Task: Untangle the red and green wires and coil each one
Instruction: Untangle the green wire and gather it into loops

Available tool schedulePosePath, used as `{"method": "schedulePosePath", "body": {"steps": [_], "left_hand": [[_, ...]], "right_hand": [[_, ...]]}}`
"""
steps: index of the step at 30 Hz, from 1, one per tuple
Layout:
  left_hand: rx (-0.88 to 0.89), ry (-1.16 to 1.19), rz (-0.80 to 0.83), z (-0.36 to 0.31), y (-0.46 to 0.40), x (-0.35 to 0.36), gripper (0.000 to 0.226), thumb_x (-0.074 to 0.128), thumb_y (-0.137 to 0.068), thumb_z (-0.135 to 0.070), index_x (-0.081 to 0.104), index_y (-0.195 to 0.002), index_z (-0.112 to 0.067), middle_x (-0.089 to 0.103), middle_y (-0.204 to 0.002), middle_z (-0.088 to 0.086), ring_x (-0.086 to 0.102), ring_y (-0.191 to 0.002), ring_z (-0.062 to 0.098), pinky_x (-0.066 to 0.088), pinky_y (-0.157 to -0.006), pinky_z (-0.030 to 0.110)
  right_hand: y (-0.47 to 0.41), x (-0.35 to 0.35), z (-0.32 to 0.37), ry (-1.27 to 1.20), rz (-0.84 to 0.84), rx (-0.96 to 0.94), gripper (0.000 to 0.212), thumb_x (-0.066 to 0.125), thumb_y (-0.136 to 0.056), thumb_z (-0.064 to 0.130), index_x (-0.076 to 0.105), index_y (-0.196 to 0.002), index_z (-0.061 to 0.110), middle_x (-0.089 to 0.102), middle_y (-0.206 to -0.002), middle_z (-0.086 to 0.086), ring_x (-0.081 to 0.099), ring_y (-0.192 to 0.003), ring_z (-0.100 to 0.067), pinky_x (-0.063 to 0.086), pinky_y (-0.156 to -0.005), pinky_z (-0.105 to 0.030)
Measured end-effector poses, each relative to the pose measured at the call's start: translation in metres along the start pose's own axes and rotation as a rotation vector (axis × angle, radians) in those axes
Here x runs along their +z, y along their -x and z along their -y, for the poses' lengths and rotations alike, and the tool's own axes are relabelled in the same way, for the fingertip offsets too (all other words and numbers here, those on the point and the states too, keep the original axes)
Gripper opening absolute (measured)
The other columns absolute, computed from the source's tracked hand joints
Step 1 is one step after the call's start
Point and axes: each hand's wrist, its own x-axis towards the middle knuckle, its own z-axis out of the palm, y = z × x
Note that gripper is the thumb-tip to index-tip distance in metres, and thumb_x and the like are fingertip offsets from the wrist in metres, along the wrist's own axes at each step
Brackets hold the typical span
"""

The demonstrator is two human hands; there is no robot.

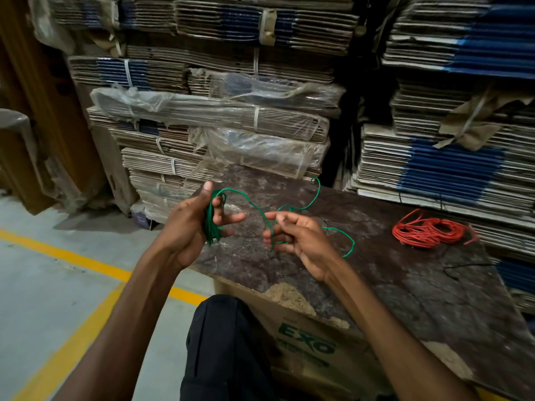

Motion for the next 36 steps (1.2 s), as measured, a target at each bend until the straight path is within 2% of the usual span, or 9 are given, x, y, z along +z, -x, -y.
{"method": "schedulePosePath", "body": {"steps": [3,7,10,13,18,22,27,30,36], "left_hand": [[-0.021,0.136,0.028,-0.005,0.003,0.003,0.041,0.044,-0.092,-0.049,0.054,-0.066,-0.019,0.045,-0.052,-0.002,0.072,-0.084,0.028,0.048,-0.088,0.064],[0.025,0.378,0.090,-0.012,0.005,0.015,0.052,0.033,-0.097,-0.047,0.058,-0.058,-0.022,0.054,-0.054,-0.006,0.073,-0.083,0.023,0.056,-0.074,0.058],[0.075,0.486,0.167,-0.017,0.001,0.019,0.059,0.026,-0.100,-0.046,0.060,-0.057,-0.023,0.074,-0.083,-0.003,0.070,-0.102,0.028,0.059,-0.071,0.053],[0.114,0.527,0.264,-0.021,-0.003,0.023,0.052,0.029,-0.096,-0.047,0.059,-0.062,-0.023,0.065,-0.127,0.011,0.058,-0.120,0.035,0.053,-0.082,0.062],[0.209,0.521,0.297,-0.024,-0.008,0.033,0.046,0.033,-0.092,-0.048,0.060,-0.063,-0.025,0.054,-0.140,0.011,0.055,-0.125,0.034,0.041,-0.090,0.069],[0.325,0.446,0.223,-0.033,-0.017,0.034,0.051,0.031,-0.097,-0.050,0.060,-0.063,-0.026,0.056,-0.140,0.005,0.052,-0.125,0.028,0.040,-0.098,0.063],[0.425,0.325,0.016,-0.028,-0.035,0.043,0.045,0.028,-0.103,-0.044,0.048,-0.070,-0.021,0.065,-0.127,0.009,0.051,-0.131,0.024,0.021,-0.118,0.049],[0.501,0.265,-0.076,-0.026,-0.042,0.048,0.044,0.026,-0.106,-0.036,0.046,-0.072,-0.017,0.061,-0.131,0.015,0.060,-0.118,0.015,0.039,-0.105,0.028],[0.748,-0.362,-0.185,-0.010,-0.060,0.041,0.037,0.031,-0.105,-0.038,0.050,-0.075,-0.028,0.067,-0.115,0.013,0.062,-0.108,0.018,0.049,-0.087,0.032]], "right_hand": [[0.005,-0.001,-0.001,-0.022,-0.008,-0.003,0.033,0.056,-0.090,0.040,0.071,-0.100,0.013,0.058,-0.067,-0.002,0.054,-0.057,-0.011,0.055,-0.072,-0.035],[0.008,-0.003,-0.007,0.051,-0.025,-0.083,0.030,0.058,-0.087,0.039,0.072,-0.088,0.012,0.050,-0.060,0.001,0.047,-0.053,-0.009,0.053,-0.064,-0.025],[0.007,-0.009,-0.014,0.157,-0.046,-0.170,0.025,0.059,-0.091,0.033,0.071,-0.081,0.013,0.049,-0.056,0.000,0.046,-0.054,-0.012,0.045,-0.059,-0.020],[0.003,-0.014,-0.019,0.267,-0.052,-0.178,0.024,0.057,-0.097,0.019,0.069,-0.080,0.008,0.048,-0.056,0.002,0.044,-0.050,-0.003,0.046,-0.055,-0.017],[0.003,-0.022,-0.030,0.420,-0.057,-0.159,0.020,0.069,-0.090,0.020,0.066,-0.083,0.000,0.061,-0.069,-0.008,0.058,-0.054,-0.007,0.044,-0.054,-0.016],[0.004,-0.035,-0.033,0.528,-0.148,-0.202,0.022,0.073,-0.080,0.042,0.068,-0.076,0.021,0.066,-0.067,-0.002,0.058,-0.063,-0.012,0.046,-0.063,-0.033],[0.008,-0.039,-0.025,0.705,-0.260,-0.274,0.030,0.067,-0.077,0.048,0.063,-0.072,0.018,0.065,-0.063,-0.005,0.054,-0.055,-0.009,0.048,-0.059,-0.037],[0.017,-0.033,-0.018,0.877,-0.328,-0.412,0.022,0.067,-0.080,0.040,0.064,-0.073,0.019,0.064,-0.064,0.008,0.058,-0.060,-0.004,0.050,-0.064,-0.033],[0.038,-0.033,-0.021,1.043,-0.353,-0.606,0.013,0.067,-0.083,0.031,0.070,-0.081,0.019,0.068,-0.073,0.006,0.065,-0.069,-0.013,0.052,-0.066,-0.035]]}}
